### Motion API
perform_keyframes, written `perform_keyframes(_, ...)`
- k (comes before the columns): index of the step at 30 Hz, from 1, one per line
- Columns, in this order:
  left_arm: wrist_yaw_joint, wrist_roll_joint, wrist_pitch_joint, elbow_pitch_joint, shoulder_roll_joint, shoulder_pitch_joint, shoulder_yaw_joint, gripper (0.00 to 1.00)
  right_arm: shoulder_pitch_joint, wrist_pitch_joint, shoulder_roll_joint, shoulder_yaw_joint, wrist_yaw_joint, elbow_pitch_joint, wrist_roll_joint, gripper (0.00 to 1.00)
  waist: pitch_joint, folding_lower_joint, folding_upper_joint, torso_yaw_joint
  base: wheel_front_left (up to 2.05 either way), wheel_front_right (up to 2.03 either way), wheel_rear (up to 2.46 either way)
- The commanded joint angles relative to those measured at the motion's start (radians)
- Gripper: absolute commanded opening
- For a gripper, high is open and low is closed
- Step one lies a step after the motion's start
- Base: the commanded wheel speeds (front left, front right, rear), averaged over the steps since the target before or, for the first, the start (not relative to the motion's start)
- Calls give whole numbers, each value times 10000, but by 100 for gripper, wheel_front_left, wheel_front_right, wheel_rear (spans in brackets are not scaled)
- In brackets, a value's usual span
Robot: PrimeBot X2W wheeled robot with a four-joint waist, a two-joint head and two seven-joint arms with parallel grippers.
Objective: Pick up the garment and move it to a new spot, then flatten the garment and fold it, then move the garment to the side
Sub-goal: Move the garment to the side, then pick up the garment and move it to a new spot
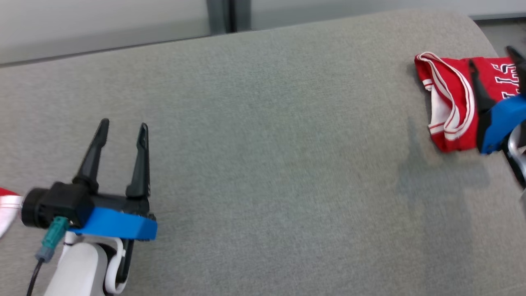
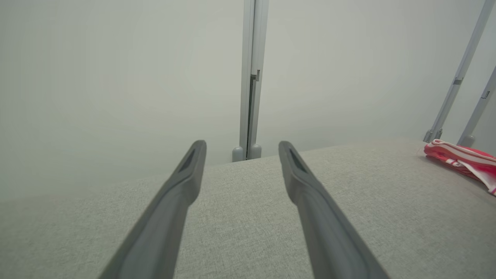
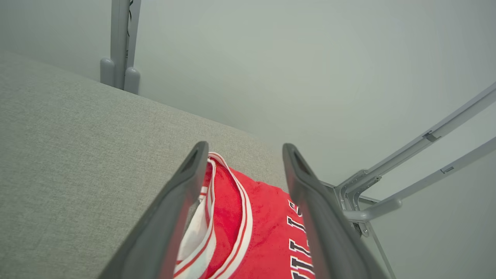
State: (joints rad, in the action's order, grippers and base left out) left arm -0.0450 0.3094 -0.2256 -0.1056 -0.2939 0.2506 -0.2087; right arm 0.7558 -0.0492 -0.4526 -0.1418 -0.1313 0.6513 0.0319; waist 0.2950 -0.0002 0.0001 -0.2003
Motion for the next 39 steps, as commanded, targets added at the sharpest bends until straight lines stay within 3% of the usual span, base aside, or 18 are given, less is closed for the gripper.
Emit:
perform_keyframes(1, -18, 51, -70, -86, 45, -138, -22, 100, -249, -141, 119, 85, 8, -135, 44, 100, -206, 2, -1, -3, 0, 0, 0)
perform_keyframes(7, -16, 279, -276, -884, 398, -752, -68, 100, -2762, -929, 1337, 1050, 7, -1923, 574, 100, -1420, 2, -1, 709, 0, 0, 0)
perform_keyframes(20, -121, 332, -397, -1832, 950, -1511, -12, 100, -6660, -684, 3033, 2451, 7, -5243, 955, 100, -2448, 2, -1, 1990, 0, 0, 0)
perform_keyframes(30, -196, 42, -403, -1823, 1257, -2002, 623, 100, -7895, -575, 3800, 2517, 7, -5959, 963, 100, -2813, 2, -1, 2138, 0, 0, 0)
perform_keyframes(39, -415, -218, -404, -1819, 1423, -2280, 904, 100, -8165, -597, 3971, 2377, 5, -5939, 896, 100, -2949, 2, -1, 2209, 0, 0, 0)
